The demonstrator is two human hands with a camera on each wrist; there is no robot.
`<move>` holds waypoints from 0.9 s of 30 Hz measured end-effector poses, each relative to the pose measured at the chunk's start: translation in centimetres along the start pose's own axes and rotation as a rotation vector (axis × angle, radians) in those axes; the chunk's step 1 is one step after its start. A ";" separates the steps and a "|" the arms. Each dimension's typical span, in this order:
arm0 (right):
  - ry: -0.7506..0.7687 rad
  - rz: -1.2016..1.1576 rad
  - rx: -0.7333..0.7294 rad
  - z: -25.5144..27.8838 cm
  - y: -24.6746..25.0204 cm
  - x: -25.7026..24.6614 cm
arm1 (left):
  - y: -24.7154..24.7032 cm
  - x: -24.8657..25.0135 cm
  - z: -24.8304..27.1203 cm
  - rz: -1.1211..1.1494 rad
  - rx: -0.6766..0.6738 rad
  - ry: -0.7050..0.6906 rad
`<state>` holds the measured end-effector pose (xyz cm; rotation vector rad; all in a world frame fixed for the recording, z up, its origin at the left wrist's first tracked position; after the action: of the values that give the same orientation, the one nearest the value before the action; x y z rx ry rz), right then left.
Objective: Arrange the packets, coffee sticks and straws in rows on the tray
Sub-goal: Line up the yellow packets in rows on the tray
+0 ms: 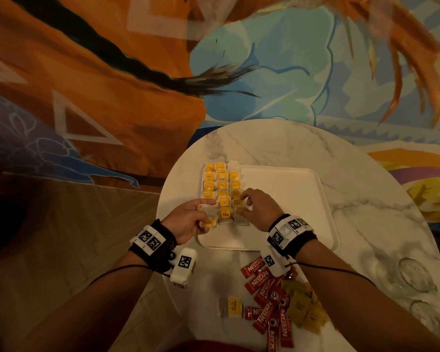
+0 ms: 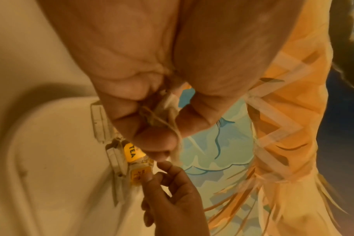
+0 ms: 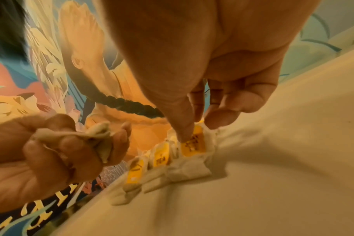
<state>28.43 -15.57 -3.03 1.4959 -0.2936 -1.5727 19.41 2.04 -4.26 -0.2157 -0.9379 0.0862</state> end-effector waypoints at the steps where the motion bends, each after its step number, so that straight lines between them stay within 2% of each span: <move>1: 0.016 -0.050 0.005 0.3 0.1 -0.6 | -0.2 0.1 0.0 -0.022 -0.022 -0.014; 3: 0.046 -0.188 -0.006 1.0 0.1 -1.9 | -0.4 0.1 -0.2 -0.047 -0.038 -0.026; 7: 0.052 -0.428 -0.122 2.4 -1.0 -3.9 | -0.4 0.2 -0.4 -0.023 -0.026 -0.069; 13: 0.060 -0.445 -0.195 3.5 -2.4 -4.5 | -0.7 0.1 -0.6 -0.026 -0.003 -0.098; 18: 0.086 -0.503 -0.108 3.2 -1.7 -4.2 | -1.0 -0.4 -0.5 -0.091 0.013 -0.063; 21: 0.079 -0.587 -0.043 2.8 -0.8 -3.9 | -1.6 -0.8 -0.3 -0.168 -0.025 -0.030; 27: 0.127 -0.590 -0.018 2.5 0.6 -4.6 | -1.9 -0.9 -0.6 -0.151 -0.023 -0.007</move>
<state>25.78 -13.52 0.99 1.7569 0.2610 -1.9068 19.35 -0.01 -4.94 -0.1654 -0.9593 -0.0631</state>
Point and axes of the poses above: each hand's wrist, its own z-axis away from the middle knuckle, its own y-axis out of the back of the hand, x = y × z, the point moved 8 cm from there along -z, towards the middle knuckle, and after that the axes turned 12 degrees about -z, right-handed, at the moved point
